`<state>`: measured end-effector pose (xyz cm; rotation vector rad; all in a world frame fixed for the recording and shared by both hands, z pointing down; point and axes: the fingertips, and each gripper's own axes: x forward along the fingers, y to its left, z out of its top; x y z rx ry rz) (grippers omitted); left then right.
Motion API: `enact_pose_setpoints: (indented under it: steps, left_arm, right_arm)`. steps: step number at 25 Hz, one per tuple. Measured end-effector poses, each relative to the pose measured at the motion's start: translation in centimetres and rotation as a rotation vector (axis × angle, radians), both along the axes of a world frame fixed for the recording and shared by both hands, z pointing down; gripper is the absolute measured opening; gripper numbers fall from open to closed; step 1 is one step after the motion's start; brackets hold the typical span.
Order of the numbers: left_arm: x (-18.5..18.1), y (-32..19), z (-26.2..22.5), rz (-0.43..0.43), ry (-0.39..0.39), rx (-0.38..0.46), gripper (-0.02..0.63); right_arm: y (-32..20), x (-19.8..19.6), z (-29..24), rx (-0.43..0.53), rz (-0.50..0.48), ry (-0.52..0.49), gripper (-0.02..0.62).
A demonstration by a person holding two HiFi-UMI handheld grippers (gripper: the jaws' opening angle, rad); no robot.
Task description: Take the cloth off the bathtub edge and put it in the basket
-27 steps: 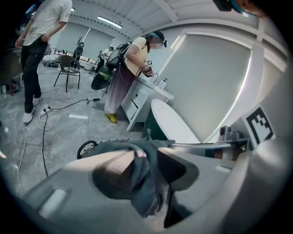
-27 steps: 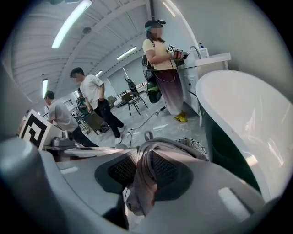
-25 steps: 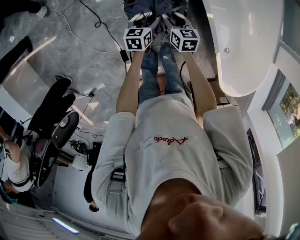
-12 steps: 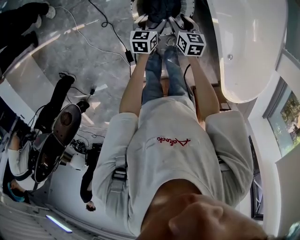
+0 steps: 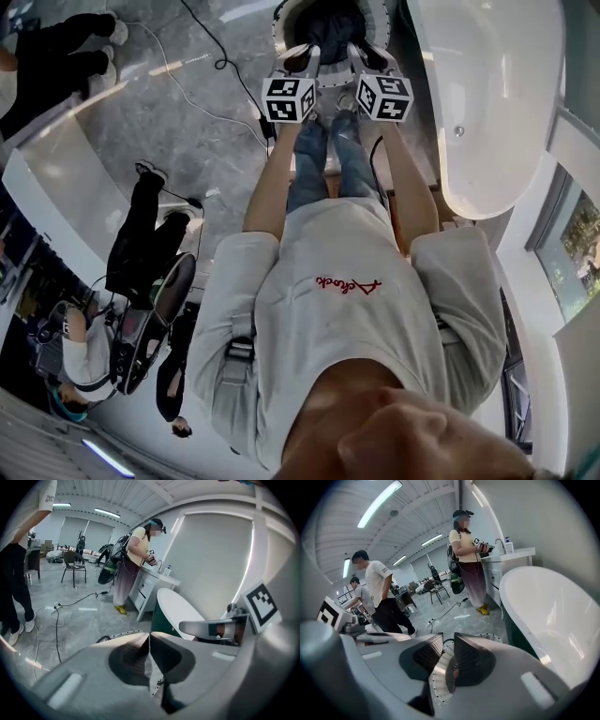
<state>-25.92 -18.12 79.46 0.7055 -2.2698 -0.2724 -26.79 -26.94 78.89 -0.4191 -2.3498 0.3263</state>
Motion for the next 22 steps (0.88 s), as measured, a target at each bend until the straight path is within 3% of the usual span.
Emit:
enact_pose_setpoints:
  steps: [2,22]
  left_arm:
    - [-0.1,0.4,-0.8,-0.003,-0.016,0.004,0.002]
    - [-3.0,2.9,-10.6,-0.047,-0.186,0.028,0.0]
  right_arm:
    - [0.3,0.0,-0.6,0.013,0.0,-0.009,0.005]
    - [2.8,-3.1,-10.0,0.009,-0.074,-0.184,0.005]
